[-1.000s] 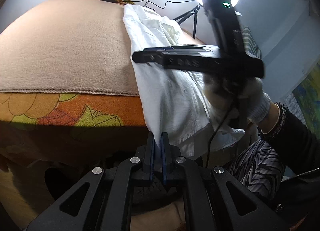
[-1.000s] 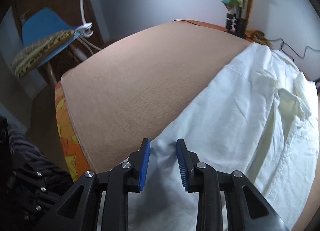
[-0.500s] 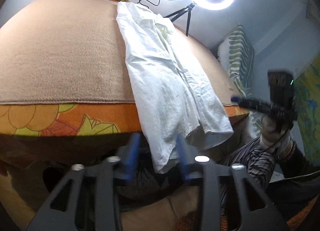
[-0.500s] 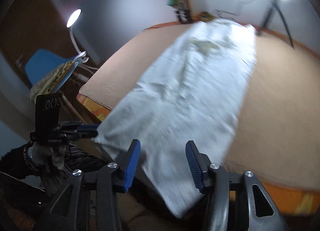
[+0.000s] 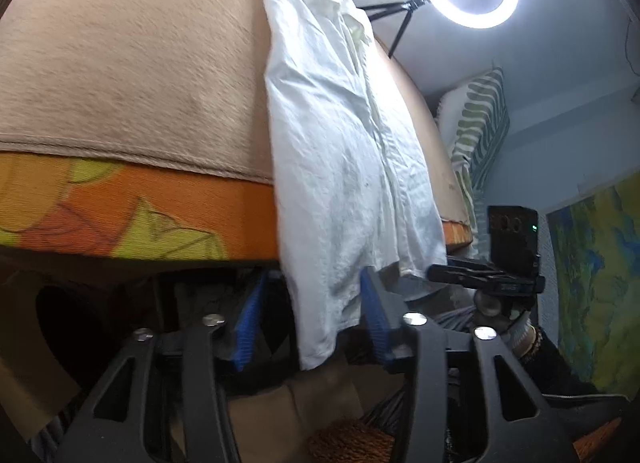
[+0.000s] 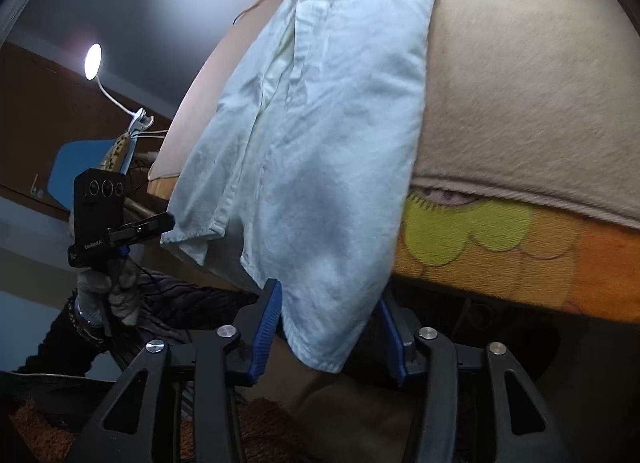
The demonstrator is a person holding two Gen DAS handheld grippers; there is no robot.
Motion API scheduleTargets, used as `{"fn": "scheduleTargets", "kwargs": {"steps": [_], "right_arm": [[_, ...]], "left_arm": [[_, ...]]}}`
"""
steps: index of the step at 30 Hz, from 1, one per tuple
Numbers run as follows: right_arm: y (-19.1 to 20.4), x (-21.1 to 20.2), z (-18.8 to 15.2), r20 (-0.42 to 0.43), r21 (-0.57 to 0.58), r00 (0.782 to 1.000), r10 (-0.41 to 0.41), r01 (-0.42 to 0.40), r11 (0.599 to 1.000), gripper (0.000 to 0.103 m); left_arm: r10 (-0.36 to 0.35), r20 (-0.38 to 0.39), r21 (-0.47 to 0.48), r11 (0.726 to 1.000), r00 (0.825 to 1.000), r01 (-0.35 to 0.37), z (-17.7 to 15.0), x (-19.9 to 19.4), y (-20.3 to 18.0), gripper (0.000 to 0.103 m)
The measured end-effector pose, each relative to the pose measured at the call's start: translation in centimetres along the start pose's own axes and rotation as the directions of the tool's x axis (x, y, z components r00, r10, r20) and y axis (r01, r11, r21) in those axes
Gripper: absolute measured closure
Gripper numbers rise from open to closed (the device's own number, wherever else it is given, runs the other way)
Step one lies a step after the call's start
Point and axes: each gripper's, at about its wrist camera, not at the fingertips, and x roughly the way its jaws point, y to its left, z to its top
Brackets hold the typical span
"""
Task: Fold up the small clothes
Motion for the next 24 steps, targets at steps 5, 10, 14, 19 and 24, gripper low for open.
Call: {"fn": "scheduleTargets", "kwargs": {"steps": [5,10,14,19,24], "right_arm": [[-0.2,1.0,0.3,-0.021,0.024,0.998,0.055,-0.055,0.998,0.08],[-1.1,-0.1,-0.1,0.022,0.082,0.989,0.146,-0.148,0.986,0.093],[-1.2,-1.0,-0.1,0.059,0.098,0.978,0.199,-0.204,0.974,0.096],[-1.9,-2.6,0.5,0.112,0.132,0.95,0.292,-0.306,0.943,0.096],[-1.9,-4.8,2.4,0.17,0.124,0.926,0.336,-0.359,0.925,0.096]], "left_arm": [[-0.016,0.002,0.037,0.999,1.0,0.016,0.0,0.1,-1.0,0.093],[-0.044,0.011,0.028,0.999,0.999,0.044,0.6,0.0,-1.3,0.094],[-0.071,0.015,0.006,0.997,0.997,0.071,1.0,0.2,-1.5,0.095],[-0.137,0.053,-0.017,0.99,0.989,0.138,2.6,-0.7,-2.7,0.095],[-0.171,0.095,0.016,0.985,0.981,0.171,5.3,-2.0,-4.4,0.095]]}}
